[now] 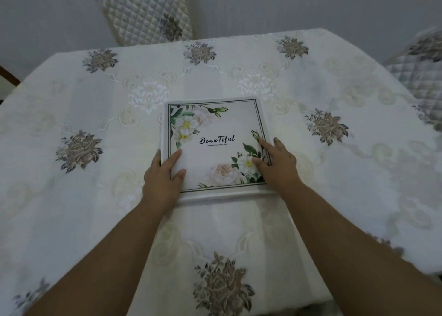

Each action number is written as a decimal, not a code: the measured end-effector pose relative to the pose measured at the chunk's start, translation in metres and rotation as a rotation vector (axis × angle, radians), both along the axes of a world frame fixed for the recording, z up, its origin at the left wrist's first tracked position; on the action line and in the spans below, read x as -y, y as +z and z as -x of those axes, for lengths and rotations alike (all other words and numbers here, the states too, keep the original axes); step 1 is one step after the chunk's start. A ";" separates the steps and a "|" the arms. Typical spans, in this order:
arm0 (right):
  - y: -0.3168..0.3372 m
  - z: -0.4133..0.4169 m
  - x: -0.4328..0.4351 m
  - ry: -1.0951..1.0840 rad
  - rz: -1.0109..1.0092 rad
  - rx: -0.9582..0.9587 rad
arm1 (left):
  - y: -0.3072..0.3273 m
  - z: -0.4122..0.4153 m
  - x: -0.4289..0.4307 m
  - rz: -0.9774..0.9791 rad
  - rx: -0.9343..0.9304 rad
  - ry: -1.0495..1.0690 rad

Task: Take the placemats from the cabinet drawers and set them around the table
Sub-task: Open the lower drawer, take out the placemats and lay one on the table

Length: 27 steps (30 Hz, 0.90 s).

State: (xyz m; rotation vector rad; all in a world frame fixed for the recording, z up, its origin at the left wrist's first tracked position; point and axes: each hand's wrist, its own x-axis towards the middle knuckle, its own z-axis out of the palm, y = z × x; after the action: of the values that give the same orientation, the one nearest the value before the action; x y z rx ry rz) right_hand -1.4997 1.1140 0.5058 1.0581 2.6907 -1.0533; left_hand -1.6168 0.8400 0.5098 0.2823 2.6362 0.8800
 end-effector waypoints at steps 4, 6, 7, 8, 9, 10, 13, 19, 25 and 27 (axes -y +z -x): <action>0.011 -0.005 0.012 -0.035 -0.030 -0.050 | 0.011 -0.012 -0.003 -0.033 -0.026 0.059; 0.016 -0.015 0.017 -0.083 -0.007 -0.083 | 0.015 -0.019 0.001 -0.088 0.021 0.081; 0.019 -0.022 0.020 -0.102 0.032 -0.088 | 0.016 -0.024 0.005 -0.088 0.062 0.051; 0.020 -0.030 0.023 -0.097 0.078 -0.085 | 0.016 -0.028 0.009 -0.053 0.093 -0.012; 0.021 -0.036 0.025 -0.065 0.108 -0.061 | 0.014 -0.033 0.014 0.009 0.108 -0.088; 0.022 -0.041 0.027 -0.017 0.116 -0.014 | 0.011 -0.035 0.018 0.055 0.105 -0.146; 0.022 -0.044 0.024 0.092 0.073 0.084 | 0.008 -0.032 0.023 0.052 0.016 -0.136; 0.023 -0.037 0.020 0.060 0.001 0.001 | 0.004 -0.033 0.022 0.035 -0.058 -0.093; 0.036 -0.019 0.004 -0.115 0.222 0.017 | 0.022 -0.011 0.018 0.011 0.160 0.008; 0.030 -0.014 0.007 -0.109 0.092 0.050 | 0.025 -0.009 0.016 -0.075 0.203 0.037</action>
State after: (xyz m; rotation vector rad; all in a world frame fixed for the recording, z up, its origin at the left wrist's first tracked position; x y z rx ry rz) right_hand -1.4861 1.1072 0.5359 1.2087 2.5455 -1.1394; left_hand -1.6079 0.8236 0.5344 0.1537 2.4323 0.9677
